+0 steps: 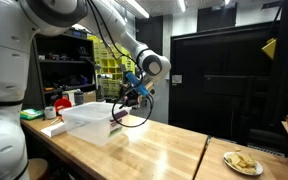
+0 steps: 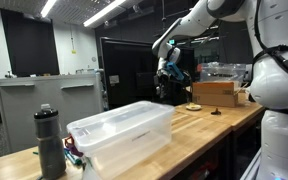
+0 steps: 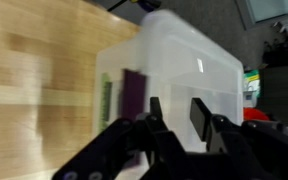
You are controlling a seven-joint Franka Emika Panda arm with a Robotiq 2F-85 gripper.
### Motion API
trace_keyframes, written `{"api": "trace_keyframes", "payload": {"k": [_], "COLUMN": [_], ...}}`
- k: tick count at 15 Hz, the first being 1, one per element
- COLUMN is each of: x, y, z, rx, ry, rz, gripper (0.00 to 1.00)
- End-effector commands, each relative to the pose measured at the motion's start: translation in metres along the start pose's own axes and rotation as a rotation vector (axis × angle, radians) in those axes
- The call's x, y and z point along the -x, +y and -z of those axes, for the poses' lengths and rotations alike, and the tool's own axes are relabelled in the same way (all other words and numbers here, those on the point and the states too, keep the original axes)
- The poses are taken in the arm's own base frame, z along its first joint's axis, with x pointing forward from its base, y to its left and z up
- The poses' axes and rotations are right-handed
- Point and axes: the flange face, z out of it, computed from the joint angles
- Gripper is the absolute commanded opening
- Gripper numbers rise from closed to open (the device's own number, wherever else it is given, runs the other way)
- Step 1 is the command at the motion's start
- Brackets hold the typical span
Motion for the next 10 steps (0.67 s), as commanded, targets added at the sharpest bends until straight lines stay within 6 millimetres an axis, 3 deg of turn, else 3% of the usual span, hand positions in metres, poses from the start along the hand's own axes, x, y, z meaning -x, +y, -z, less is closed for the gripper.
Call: {"api": "trace_keyframes", "payload": {"k": [1, 4, 6, 7, 10], "x": [0.017, 0.028, 0.029, 0.029, 0.025], "y": [-0.013, -0.016, -0.014, -0.012, -0.011], "z": [0.019, 0.033, 0.041, 0.046, 0.054], "rx": [-0.186, -0.313, -0.282, -0.207, -0.096], "ry": [-0.066, -0.092, -0.031, 0.036, 0.163], "rz": [0.065, 0.078, 0.052, 0.044, 0.041], "gripper": [0.12, 0.12, 0.12, 0.62, 0.73]}}
